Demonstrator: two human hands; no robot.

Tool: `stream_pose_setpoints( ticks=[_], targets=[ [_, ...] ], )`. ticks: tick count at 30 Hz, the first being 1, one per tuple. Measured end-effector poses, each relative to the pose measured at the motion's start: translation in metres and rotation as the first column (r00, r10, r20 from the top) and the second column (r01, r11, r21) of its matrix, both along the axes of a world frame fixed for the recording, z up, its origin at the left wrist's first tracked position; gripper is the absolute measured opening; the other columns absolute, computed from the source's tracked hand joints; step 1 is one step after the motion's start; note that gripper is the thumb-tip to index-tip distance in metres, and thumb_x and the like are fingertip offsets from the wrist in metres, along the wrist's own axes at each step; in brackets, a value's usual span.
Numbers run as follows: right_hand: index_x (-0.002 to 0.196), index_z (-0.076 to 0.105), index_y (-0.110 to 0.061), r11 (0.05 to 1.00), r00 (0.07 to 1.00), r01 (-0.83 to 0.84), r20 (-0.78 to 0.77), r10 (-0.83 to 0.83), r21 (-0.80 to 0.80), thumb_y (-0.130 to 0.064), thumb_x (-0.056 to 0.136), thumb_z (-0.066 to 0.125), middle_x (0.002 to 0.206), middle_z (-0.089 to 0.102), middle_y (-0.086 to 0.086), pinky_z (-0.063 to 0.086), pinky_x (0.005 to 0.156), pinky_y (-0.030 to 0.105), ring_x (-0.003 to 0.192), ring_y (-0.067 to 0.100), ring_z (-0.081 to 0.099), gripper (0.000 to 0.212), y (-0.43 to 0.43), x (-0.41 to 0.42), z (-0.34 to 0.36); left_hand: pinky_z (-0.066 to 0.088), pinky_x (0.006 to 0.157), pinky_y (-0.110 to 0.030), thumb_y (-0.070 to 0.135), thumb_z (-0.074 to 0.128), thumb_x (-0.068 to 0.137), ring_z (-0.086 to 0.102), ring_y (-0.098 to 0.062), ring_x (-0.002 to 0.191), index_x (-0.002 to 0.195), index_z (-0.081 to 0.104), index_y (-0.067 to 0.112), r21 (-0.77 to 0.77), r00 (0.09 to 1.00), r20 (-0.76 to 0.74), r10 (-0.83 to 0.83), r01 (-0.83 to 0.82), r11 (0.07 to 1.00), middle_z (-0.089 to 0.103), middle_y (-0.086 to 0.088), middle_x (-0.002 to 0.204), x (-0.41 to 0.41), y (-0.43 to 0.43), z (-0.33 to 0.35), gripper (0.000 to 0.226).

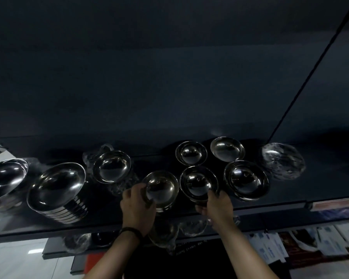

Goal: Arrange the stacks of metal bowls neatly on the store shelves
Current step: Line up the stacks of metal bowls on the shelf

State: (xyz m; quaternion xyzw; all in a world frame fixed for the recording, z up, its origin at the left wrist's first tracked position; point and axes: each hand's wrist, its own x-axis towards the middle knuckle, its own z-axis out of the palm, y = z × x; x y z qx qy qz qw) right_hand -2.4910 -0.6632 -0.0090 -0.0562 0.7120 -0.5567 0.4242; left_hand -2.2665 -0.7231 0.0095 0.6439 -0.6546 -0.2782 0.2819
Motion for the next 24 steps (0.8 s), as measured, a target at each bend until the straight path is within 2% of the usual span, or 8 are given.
stream_pose_setpoints(
  ticks=[4, 6, 8, 10, 13, 16, 19, 24],
  targets=[
    [0.120, 0.061, -0.013, 0.970, 0.966, -0.181, -0.155, 0.206, 0.161, -0.045, 0.096, 0.069, 0.110, 0.073, 0.016, 0.065, 0.084, 0.054, 0.088, 0.034, 0.079, 0.041, 0.003, -0.002, -0.015, 0.035, 0.106, -0.047, 0.016, 0.081, 0.079, 0.048, -0.035, 0.128, 0.127, 0.065, 0.018, 0.043, 0.999, 0.043, 0.016, -0.017, 0.999, 0.063, -0.011, 0.127, 0.001, -0.001, 0.001, 0.051],
    [0.114, 0.065, -0.008, 0.965, 0.952, -0.217, -0.188, 0.242, 0.144, -0.041, 0.101, 0.064, 0.101, 0.076, 0.018, 0.066, 0.082, 0.053, 0.085, 0.032, 0.079, 0.036, 0.006, -0.005, -0.011, 0.034, 0.105, -0.048, 0.012, 0.082, 0.075, 0.049, -0.035, 0.127, 0.125, 0.066, 0.019, 0.010, 0.997, 0.074, -0.035, 0.034, 0.999, 0.066, -0.006, 0.124, 0.000, -0.002, -0.004, 0.053],
    [0.109, 0.066, -0.007, 0.954, 0.934, -0.246, -0.223, 0.280, 0.170, -0.053, 0.099, 0.061, 0.093, 0.076, 0.013, 0.066, 0.079, 0.049, 0.081, 0.030, 0.078, 0.048, 0.013, -0.012, 0.005, 0.032, 0.105, -0.045, 0.018, 0.079, 0.075, 0.047, -0.032, 0.127, 0.126, 0.063, 0.027, 0.030, 0.990, 0.129, -0.065, 0.061, 0.998, 0.063, -0.002, 0.129, -0.003, -0.005, -0.006, 0.054],
    [0.097, 0.064, -0.013, 0.908, 0.825, -0.293, -0.401, 0.399, 0.300, -0.058, 0.094, 0.061, 0.087, 0.073, 0.005, 0.062, 0.081, 0.042, 0.079, 0.025, 0.075, 0.045, 0.018, -0.029, 0.032, 0.035, 0.106, -0.044, 0.029, 0.076, 0.077, 0.045, -0.032, 0.130, 0.129, 0.060, 0.036, 0.063, 0.984, 0.162, -0.070, 0.060, 0.996, 0.056, -0.001, 0.138, -0.007, -0.008, -0.001, 0.054],
    [0.081, 0.073, -0.015, 0.882, 0.600, -0.276, -0.649, 0.468, 0.382, -0.044, 0.095, 0.060, 0.072, 0.076, 0.006, 0.061, 0.081, 0.038, 0.074, 0.028, 0.076, 0.035, 0.007, -0.068, 0.075, 0.040, 0.106, -0.052, 0.033, 0.078, 0.083, 0.042, -0.036, 0.132, 0.133, 0.061, 0.042, 0.086, 0.975, 0.200, -0.100, 0.084, 0.993, 0.048, -0.001, 0.146, -0.016, -0.007, 0.011, 0.053],
    [0.105, 0.078, -0.012, 0.905, 0.501, -0.195, -0.754, 0.424, 0.379, -0.039, 0.092, 0.064, 0.099, 0.079, 0.018, 0.053, 0.080, 0.033, 0.099, 0.040, 0.073, 0.033, -0.030, -0.112, 0.109, 0.040, 0.106, -0.053, 0.040, 0.076, 0.085, 0.040, -0.035, 0.134, 0.129, 0.063, 0.046, 0.089, 0.964, 0.227, -0.140, 0.123, 0.988, 0.048, 0.003, 0.147, -0.023, -0.006, 0.020, 0.047],
    [0.120, 0.074, -0.003, 0.855, 0.518, -0.197, -0.690, 0.506, 0.479, -0.042, 0.079, 0.072, 0.114, 0.075, 0.025, 0.050, 0.079, 0.033, 0.111, 0.041, 0.071, 0.056, -0.072, -0.152, 0.102, 0.037, 0.107, -0.051, 0.041, 0.074, 0.087, 0.039, -0.033, 0.136, 0.126, 0.064, 0.048, 0.103, 0.960, 0.216, -0.176, 0.157, 0.982, 0.049, 0.005, 0.146, -0.030, -0.007, 0.028, 0.041],
    [0.134, 0.061, 0.000, 0.807, 0.540, -0.183, -0.628, 0.560, 0.561, -0.023, 0.094, 0.063, 0.136, 0.066, 0.026, 0.054, 0.101, 0.043, 0.127, 0.041, 0.064, 0.046, -0.112, -0.187, 0.067, 0.037, 0.104, -0.048, 0.042, 0.070, 0.091, 0.043, -0.033, 0.132, 0.122, 0.067, 0.047, 0.080, 0.959, 0.213, -0.187, 0.174, 0.981, 0.051, 0.008, 0.143, -0.039, -0.009, 0.038, 0.032]
  ],
)
